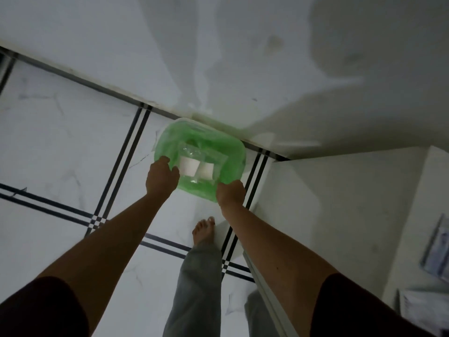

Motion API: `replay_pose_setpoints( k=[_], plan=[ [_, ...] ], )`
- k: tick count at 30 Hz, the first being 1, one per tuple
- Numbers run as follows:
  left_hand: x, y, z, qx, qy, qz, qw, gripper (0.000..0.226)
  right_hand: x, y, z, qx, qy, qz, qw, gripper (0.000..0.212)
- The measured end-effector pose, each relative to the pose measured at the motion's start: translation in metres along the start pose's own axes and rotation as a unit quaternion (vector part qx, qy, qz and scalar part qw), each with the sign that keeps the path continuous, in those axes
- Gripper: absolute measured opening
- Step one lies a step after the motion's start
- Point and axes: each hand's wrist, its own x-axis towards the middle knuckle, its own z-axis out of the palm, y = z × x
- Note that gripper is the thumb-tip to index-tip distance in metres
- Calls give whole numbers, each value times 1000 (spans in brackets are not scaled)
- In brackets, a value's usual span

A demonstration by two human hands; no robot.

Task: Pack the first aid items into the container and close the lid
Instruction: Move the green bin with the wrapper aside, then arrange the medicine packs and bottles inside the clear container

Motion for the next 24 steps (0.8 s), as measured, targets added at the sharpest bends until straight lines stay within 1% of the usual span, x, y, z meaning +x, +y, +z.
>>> replay_pose_setpoints(
  k=[4,7,10,13,17,20,22,24],
  plan=[
    [-37,14,-2,20,5,98,995,36,-31,3,-20,-58,12,-116,992,23],
    [-70,47,-7,14,23,176,984,35,-56,-5,-54,-76,58,-217,972,26],
    [-112,91,-14,12,52,254,966,33,-81,-9,-105,-78,109,-306,943,26],
    [-161,137,-21,27,83,325,942,36,-102,1,-166,-70,174,-397,898,27],
    [-246,196,-24,44,125,400,907,31,-140,26,-253,-67,188,-447,872,28],
    [-322,235,-25,39,153,434,887,29,-170,51,-319,-54,226,-497,836,25],
    [-366,255,-23,41,157,446,880,28,-187,66,-360,-64,249,-520,814,25],
    [-408,270,-14,57,147,451,878,28,-201,85,-401,-77,263,-520,809,23]
  ],
)
